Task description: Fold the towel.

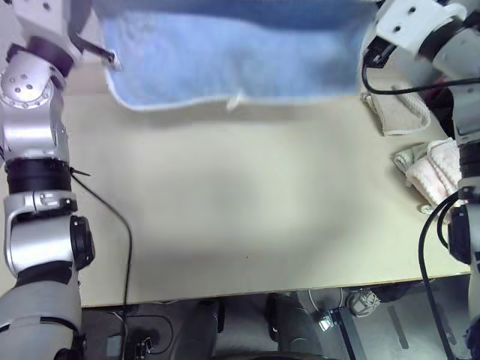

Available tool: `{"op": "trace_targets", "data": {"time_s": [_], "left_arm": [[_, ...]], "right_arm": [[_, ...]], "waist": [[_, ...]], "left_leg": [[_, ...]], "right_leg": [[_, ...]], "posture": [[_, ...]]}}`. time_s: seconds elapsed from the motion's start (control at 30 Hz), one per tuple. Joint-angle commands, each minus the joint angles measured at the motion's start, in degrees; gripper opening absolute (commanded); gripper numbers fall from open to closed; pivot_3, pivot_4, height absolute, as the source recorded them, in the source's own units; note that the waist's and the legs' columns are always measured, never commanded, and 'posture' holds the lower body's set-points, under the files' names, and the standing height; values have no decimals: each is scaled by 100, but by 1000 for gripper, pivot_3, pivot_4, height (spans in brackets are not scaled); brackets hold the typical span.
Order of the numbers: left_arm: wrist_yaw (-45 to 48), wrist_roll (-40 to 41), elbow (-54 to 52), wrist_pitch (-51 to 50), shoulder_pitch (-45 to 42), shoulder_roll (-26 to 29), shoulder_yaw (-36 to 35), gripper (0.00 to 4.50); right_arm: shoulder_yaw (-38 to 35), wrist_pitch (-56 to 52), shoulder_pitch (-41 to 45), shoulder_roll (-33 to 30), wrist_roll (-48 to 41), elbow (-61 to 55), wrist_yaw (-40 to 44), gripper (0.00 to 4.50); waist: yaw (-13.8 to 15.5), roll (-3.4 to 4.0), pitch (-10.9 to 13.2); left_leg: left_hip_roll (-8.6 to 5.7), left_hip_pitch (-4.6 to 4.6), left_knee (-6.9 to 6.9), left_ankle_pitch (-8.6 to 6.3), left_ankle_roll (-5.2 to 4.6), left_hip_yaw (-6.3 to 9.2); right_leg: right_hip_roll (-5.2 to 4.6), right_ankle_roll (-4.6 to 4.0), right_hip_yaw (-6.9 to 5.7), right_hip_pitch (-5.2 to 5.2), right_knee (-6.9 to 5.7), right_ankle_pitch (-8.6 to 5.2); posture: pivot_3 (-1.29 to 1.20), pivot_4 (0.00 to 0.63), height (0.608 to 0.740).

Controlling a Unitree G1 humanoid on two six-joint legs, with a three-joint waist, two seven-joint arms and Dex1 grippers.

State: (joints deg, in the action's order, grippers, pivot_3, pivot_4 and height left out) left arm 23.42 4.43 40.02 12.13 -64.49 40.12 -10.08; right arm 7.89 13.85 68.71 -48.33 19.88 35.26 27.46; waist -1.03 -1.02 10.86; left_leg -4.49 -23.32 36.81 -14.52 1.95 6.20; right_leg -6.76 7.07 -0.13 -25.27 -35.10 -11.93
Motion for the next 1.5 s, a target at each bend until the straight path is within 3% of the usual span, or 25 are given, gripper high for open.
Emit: {"op": "trace_targets", "data": {"time_s": [0.03, 0.17, 0.27, 0.43, 0.57, 0.7, 0.9, 1.17, 1.5], "left_arm": [[660, 337, 328, 333, 56, 379, -314, 0], [1851, 921, -578, -170, 1409, 617, -405, 0], [2563, 1154, -1810, -674, 3156, 963, -451, 0], [3387, 1758, -3462, -1899, 5115, 1568, -964, 0], [3958, 2193, -4483, -2929, 6561, 2041, -1540, 0], [4243, 2430, -5064, -3666, 7292, 2267, -1794, 0], [3983, 2233, -5007, -3682, 6990, 2105, -1494, 0], [3686, 1483, -3185, -3194, 5055, 1346, -94, 0], [3599, 1058, -1885, -2668, 4224, 816, 334, 0]], "right_arm": [[-238, 22, -191, -174, -445, -314, 614, 45], [-347, -421, -1345, -324, -1176, -1369, 1690, 45], [-486, -1329, -2776, -744, -1938, -2741, 2775, 45], [-916, -2848, -4345, -1549, -2986, -4477, 3897, 45], [-1261, -3731, -5315, -2079, -3753, -5451, 4507, 45], [-1451, -4073, -5638, -2229, -4043, -5786, 4640, 45], [-1019, -3867, -5048, -1896, -3592, -5288, 4217, 45], [295, -2441, -3335, -662, -2213, -2663, 3861, 45], [689, -909, -2025, 389, -1405, 97, 3464, 45]], "waist": [[-71, 1, 9], [-208, 4, 10], [-238, 18, 12], [-153, 26, 29], [-91, 28, 25], [-7, 30, 25], [52, 29, 25], [14, 27, 21], [-9, 27, 21]], "left_leg": [[-2, -23, 10, -3, -6, -14], [3, -19, 18, -11, -19, -32], [22, -5, 24, -14, -25, -29], [35, -7, 55, -33, -60, -19], [42, 25, 49, -36, -61, -15], [44, 93, 32, -46, -74, -26], [43, 90, 38, -46, -73, -31], [33, 92, 35, -44, -70, -62], [33, 86, 30, -44, -69, -86]], "right_leg": [[-6, 9, 1, -24, 1, 2], [-7, 13, 1, -23, -6, 1], [-3, 12, 4, -16, -25, 1], [-2, 9, 11, -19, -39, 2], [-2, 4, 12, 12, -36, 1], [-4, -8, 12, 83, -6, -20], [-6, -7, 11, 81, -5, -19], [-4, 5, 12, 71, -13, -2], [-3, 4, 19, 51, -16, 0]], "posture": [[0, 150, 740], [0, 150, 740], [0, 150, 740], [0, 150, 740], [0, 150, 740], [0, 150, 740], [0, 150, 740], [0, 150, 740], [0, 150, 740]]}}
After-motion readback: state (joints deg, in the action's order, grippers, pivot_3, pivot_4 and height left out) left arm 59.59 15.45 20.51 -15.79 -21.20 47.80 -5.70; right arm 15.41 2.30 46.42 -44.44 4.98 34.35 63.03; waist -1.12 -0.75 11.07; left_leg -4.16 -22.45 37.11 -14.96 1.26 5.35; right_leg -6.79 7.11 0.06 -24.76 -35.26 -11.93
